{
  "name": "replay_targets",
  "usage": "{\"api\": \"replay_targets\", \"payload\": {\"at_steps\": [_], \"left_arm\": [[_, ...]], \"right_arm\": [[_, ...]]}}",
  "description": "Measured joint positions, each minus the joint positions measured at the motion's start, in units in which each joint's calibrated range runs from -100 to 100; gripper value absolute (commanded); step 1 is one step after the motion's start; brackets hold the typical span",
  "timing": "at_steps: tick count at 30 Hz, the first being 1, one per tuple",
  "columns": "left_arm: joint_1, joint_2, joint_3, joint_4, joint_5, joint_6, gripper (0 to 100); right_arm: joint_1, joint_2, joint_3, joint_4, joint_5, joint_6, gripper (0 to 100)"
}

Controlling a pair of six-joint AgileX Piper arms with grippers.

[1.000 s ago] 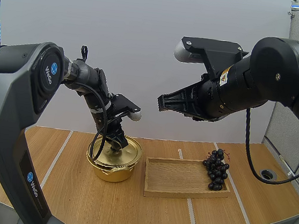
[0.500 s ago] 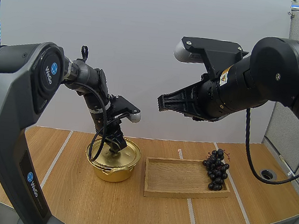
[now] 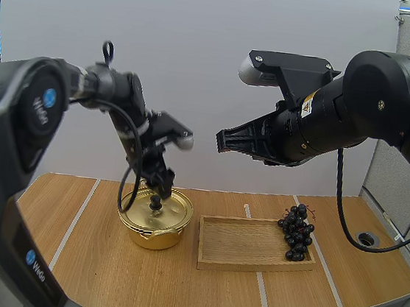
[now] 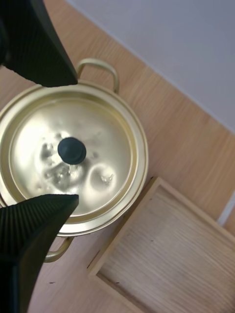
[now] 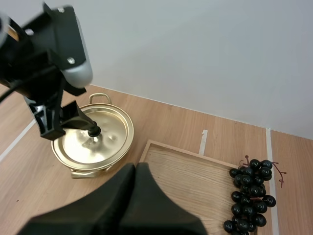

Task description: Open the pot, put the pineapple inside, and close it

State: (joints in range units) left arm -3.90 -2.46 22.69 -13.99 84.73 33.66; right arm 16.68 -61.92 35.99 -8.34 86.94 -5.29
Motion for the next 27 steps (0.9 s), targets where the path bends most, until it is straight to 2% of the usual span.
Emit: {"api": "replay_targets", "payload": {"at_steps": [5, 9, 21, 25, 26, 27], "left_arm": [[0.00, -9.71, -6.83, 0.72, 4.34, -1.58, 100], [0.00, -25.17, -15.65, 0.83, 5.83, -3.18, 100], [0.00, -43.60, -18.35, 0.83, 6.58, -3.29, 100], [0.00, -50.20, -18.40, 0.94, 7.98, -5.68, 100], [0.00, -51.48, -18.50, 0.94, 8.14, -6.15, 96], [0.00, -52.73, -18.50, 0.94, 8.73, -7.16, 78]], "right_arm": [[0.00, 0.00, 0.00, 0.00, 0.00, 0.00, 0], [0.00, 0.00, 0.00, 0.00, -0.04, 0.00, 0], [0.00, 0.00, 0.00, 0.00, -0.04, 0.00, 0], [0.00, 0.00, 0.00, 0.00, -0.04, 0.00, 0], [0.00, 0.00, 0.00, 0.00, -0.04, 0.00, 0], [0.00, 0.00, 0.00, 0.04, -0.04, 0.00, 0]]}}
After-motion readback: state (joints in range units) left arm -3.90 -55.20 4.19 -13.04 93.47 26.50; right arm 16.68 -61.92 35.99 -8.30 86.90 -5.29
